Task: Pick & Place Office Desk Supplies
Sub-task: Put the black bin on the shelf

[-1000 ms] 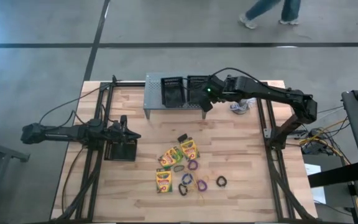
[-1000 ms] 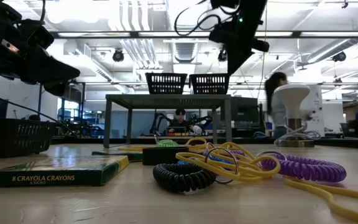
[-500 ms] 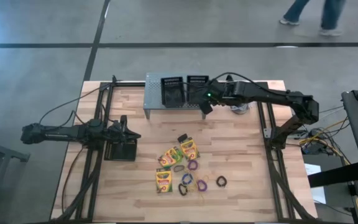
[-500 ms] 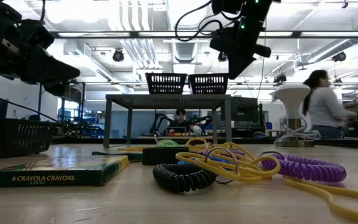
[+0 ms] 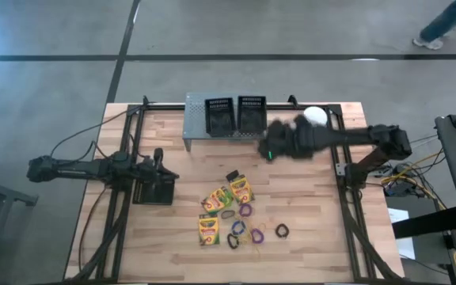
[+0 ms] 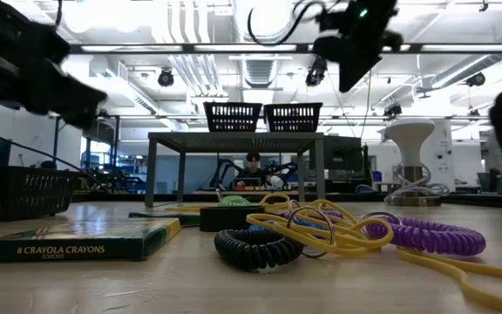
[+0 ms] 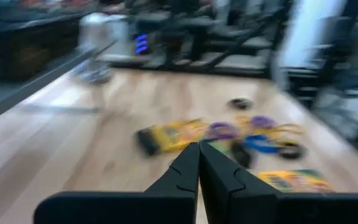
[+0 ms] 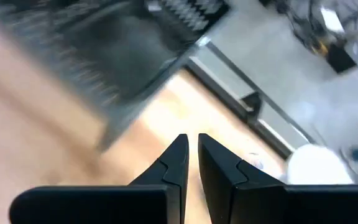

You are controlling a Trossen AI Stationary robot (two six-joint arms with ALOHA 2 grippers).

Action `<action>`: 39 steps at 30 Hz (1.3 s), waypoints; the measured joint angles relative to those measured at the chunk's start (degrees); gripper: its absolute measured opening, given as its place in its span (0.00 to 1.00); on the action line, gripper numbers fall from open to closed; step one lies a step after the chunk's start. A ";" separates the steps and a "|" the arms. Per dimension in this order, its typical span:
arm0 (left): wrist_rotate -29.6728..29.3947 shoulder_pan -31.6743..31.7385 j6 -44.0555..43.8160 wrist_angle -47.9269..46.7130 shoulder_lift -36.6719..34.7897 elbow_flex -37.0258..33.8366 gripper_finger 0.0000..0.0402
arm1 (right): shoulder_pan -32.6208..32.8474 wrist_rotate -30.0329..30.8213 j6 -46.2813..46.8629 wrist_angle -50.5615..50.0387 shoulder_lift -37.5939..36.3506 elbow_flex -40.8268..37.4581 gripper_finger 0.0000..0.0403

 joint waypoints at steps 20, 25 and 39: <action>-37.28 -24.61 -1.02 -16.48 34.03 29.34 0.01 | 30.24 10.93 -2.14 52.10 11.22 -24.12 0.08; -37.24 -24.65 -7.49 -38.09 49.09 43.13 0.01 | 30.10 10.95 -2.31 52.76 15.37 -23.83 0.08; -19.66 -24.59 -30.92 -73.14 66.85 53.94 0.03 | 30.17 10.29 -6.43 55.07 25.60 -18.72 0.08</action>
